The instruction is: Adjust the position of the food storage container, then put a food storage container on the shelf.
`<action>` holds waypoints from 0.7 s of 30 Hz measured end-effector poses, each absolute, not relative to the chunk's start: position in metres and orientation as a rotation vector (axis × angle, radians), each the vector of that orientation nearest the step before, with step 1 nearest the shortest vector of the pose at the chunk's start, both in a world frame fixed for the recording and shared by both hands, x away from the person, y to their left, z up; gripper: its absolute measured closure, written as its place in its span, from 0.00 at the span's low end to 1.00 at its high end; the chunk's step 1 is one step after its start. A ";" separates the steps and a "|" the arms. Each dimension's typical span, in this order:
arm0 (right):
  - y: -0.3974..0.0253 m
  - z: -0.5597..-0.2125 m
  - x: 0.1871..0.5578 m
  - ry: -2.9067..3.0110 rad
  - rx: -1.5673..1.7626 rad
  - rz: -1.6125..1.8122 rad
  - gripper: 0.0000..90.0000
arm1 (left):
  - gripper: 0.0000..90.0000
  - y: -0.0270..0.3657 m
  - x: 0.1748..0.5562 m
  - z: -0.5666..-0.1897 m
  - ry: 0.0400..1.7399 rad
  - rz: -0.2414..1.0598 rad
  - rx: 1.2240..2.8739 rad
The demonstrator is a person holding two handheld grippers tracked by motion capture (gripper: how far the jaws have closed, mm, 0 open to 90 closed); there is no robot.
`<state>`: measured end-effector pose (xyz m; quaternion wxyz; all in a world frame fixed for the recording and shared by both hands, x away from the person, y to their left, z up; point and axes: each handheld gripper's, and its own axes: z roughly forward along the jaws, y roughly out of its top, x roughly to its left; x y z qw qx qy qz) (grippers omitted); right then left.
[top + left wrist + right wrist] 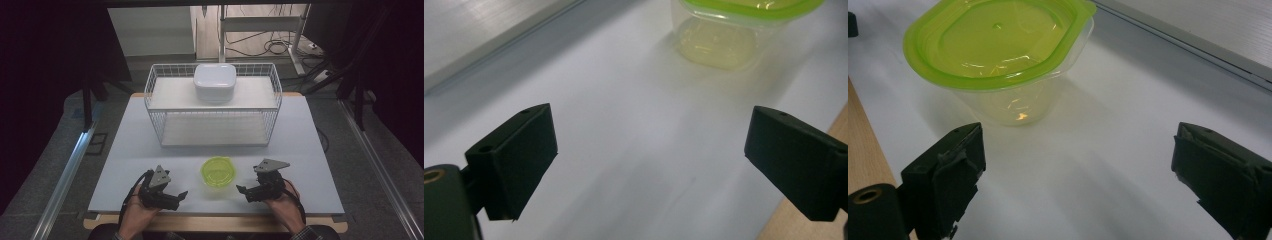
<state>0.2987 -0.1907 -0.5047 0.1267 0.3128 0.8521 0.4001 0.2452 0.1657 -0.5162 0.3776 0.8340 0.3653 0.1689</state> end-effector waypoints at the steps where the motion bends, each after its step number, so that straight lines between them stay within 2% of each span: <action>1: -0.191 -0.505 0.299 2.481 0.911 1.165 0.08 | 0.06 0.167 0.245 -0.517 0.933 0.432 2.134; 12: -0.191 -0.507 0.300 2.481 0.938 1.162 0.07 | 0.03 0.183 0.244 -0.522 0.930 0.427 2.063; 21: -0.195 -0.502 0.301 2.472 0.988 1.241 0.06 | 0.01 0.182 0.244 -0.524 0.893 0.455 2.073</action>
